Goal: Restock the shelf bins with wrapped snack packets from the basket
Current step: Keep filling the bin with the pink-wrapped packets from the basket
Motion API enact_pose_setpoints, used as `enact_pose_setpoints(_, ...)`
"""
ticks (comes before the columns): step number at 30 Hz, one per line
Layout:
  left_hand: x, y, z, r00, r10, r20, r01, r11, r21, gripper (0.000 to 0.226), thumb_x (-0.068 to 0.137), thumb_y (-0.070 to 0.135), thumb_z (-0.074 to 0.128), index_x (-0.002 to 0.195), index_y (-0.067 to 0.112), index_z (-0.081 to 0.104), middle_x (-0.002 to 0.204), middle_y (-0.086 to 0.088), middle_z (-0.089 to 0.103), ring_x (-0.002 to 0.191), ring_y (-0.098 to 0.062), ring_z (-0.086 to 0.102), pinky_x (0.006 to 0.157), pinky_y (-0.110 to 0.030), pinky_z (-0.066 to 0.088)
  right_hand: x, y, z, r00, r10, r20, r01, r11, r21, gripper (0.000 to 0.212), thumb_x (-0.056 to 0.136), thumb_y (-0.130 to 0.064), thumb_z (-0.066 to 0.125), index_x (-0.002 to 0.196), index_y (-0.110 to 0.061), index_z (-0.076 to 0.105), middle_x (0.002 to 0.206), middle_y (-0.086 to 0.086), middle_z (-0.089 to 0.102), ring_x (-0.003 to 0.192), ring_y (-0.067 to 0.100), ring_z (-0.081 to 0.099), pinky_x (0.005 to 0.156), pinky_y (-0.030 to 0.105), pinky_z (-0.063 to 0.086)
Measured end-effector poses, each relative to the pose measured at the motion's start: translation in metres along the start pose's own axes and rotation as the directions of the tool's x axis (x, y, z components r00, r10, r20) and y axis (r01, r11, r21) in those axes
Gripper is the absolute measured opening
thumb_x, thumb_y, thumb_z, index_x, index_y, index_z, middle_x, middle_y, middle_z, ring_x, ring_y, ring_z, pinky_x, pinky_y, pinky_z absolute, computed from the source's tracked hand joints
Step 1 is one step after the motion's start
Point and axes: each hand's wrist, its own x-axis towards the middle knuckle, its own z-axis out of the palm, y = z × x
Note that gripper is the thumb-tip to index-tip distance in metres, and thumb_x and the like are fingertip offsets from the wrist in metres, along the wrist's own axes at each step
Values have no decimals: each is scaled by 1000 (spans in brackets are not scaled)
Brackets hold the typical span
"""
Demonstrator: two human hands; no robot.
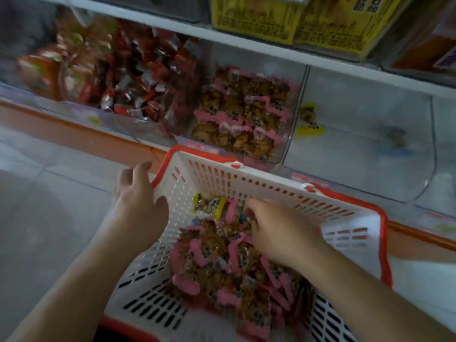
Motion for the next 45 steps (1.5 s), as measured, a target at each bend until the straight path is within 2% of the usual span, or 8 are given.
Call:
enact_pose_setpoints(7, 10, -10, 9, 974, -91, 210, 72, 993, 97, 46, 89, -2, 56, 127, 15, 36, 115, -10, 48, 100, -33, 59, 87, -45, 57, 21, -13, 93, 954, -135, 269, 154, 987, -50, 76, 108, -37, 50, 171, -25, 10, 179, -4, 5, 164, 21, 5, 134, 43, 11)
enact_pose_setpoints(12, 17, 0, 1, 944, -191, 270, 181, 982, 62, 31, 86, 4, 50, 110, 16, 34, 103, -11, 45, 96, -34, 55, 91, -51, 56, 20, -17, 140, 947, -212, 240, 261, 946, -195, 75, 98, -10, 57, 166, -15, 27, 173, 5, 26, 162, 25, 13, 130, 40, -7)
enact_pose_setpoints(19, 11, 19, -7, 972, -163, 169, 158, 986, 46, 55, 86, 13, 60, 136, 13, 37, 132, -11, 38, 127, -35, 41, 108, -48, 44, 17, -26, 100, 984, -139, 114, 140, 990, 1, 35, 109, -27, 48, 142, -26, 58, 125, -6, 67, 112, 15, 64, 94, 32, 56)
enact_pose_setpoints(23, 4, 35, -15, 995, 14, -103, -33, 982, -185, 31, 96, 17, 55, 126, 20, 59, 121, 0, 57, 101, -15, 57, 69, -10, 47, 20, -38, 60, 999, -44, -31, 51, 950, 308, 31, 108, -27, 57, 136, -36, 66, 123, -20, 68, 105, -6, 64, 93, 10, 50)
enact_pose_setpoints(26, 4, 46, -10, 999, -21, 42, 35, 940, -339, 21, 102, 27, 51, 99, 24, 71, 90, 5, 71, 61, -7, 63, 38, -9, 38, 11, -39, 23, 988, -36, -151, 114, 829, 548, 29, 105, -20, 65, 116, -46, 75, 122, -31, 69, 115, -8, 62, 101, 14, 50)
enact_pose_setpoints(33, 9, 66, -7, 825, 43, 563, 398, 663, -634, 33, 98, 46, 65, 105, 16, 77, 97, -14, 78, 75, -32, 77, 65, -41, 62, -5, -5, -26, 794, -175, -582, 441, 824, 354, 24, 93, 0, 75, 103, -19, 84, 105, -13, 75, 110, 10, 70, 94, 22, 53)
enact_pose_setpoints(40, 13, 82, 17, 918, 311, 245, 22, 578, -816, 35, 90, -4, 73, 106, 27, 78, 102, -8, 75, 83, -25, 75, 73, -34, 61, -5, 15, -42, 782, -64, -620, 375, 843, 386, 50, 92, 12, 66, 109, -32, 84, 148, -16, 59, 146, 8, 49, 117, 38, 46)
enact_pose_setpoints(45, 8, 89, 23, 934, 341, 103, -113, 559, -821, 35, 88, -4, 75, 102, 29, 79, 102, -4, 76, 75, -24, 76, 70, -35, 63, -6, 16, -54, 872, 101, -478, 304, 653, 693, 33, 95, -8, 77, 110, -37, 78, 112, -10, 75, 106, 13, 73, 89, 33, 62)
